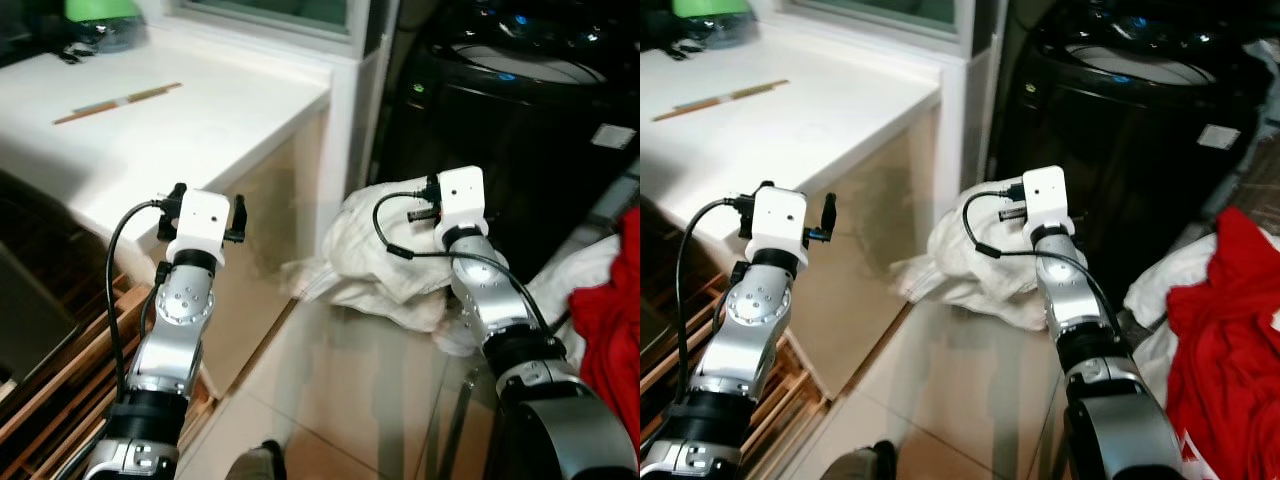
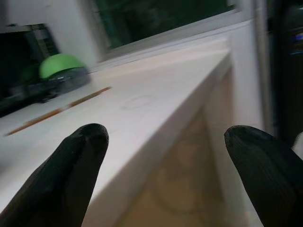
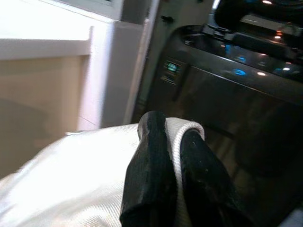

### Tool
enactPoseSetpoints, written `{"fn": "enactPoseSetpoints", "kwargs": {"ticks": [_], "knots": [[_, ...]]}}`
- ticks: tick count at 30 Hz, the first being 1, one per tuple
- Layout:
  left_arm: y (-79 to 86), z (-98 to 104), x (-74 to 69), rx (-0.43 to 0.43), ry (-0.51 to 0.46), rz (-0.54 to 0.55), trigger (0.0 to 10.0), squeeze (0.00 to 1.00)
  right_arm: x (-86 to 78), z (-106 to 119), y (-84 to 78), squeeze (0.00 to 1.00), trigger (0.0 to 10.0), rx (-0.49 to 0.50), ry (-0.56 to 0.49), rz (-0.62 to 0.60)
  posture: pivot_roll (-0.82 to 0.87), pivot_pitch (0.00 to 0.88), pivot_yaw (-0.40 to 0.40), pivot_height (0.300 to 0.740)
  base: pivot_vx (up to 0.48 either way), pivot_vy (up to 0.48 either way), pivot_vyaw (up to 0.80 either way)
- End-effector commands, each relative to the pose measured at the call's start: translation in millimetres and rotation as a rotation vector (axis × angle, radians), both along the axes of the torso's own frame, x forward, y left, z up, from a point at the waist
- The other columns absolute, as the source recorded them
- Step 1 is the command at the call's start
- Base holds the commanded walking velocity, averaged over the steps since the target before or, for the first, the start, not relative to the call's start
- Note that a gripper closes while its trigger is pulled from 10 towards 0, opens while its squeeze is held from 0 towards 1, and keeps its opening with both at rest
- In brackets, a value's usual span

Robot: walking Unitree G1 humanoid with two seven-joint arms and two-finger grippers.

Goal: Clothes washing

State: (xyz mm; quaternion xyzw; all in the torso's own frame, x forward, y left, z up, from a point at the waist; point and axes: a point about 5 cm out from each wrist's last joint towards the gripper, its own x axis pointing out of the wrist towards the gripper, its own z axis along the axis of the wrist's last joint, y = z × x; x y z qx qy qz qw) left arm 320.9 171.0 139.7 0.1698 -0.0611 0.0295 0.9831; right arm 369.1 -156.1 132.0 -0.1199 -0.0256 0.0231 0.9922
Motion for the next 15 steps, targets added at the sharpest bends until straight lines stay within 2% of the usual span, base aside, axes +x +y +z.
{"fn": "enactPoseSetpoints", "kwargs": {"ticks": [1, 7, 15], "knots": [[-4.1, 4.8, 1.9, 0.014, -0.017, -0.027, 10.0, 0.00, 3.5, 12.0, -1.1, 0.00, 10.0, 0.012, -0.044, -0.003, -0.04, 0.000, -0.030, 0.740, 0.000, 0.000, -0.69], [-4.9, 4.4, 2.5, 0.022, -0.014, -0.037, 10.0, 0.00, 2.6, 5.8, -0.8, 0.00, 10.0, 0.007, -0.006, -0.006, -0.05, 0.000, -0.030, 0.740, 0.000, 0.000, -0.71], [-5.3, 3.6, 3.0, 0.030, -0.010, -0.038, 10.0, 0.00, 3.6, 7.3, -0.3, 0.00, 10.0, 0.000, -0.019, -0.014, -0.05, 0.000, -0.028, 0.740, 0.000, 0.000, -0.73]]}}
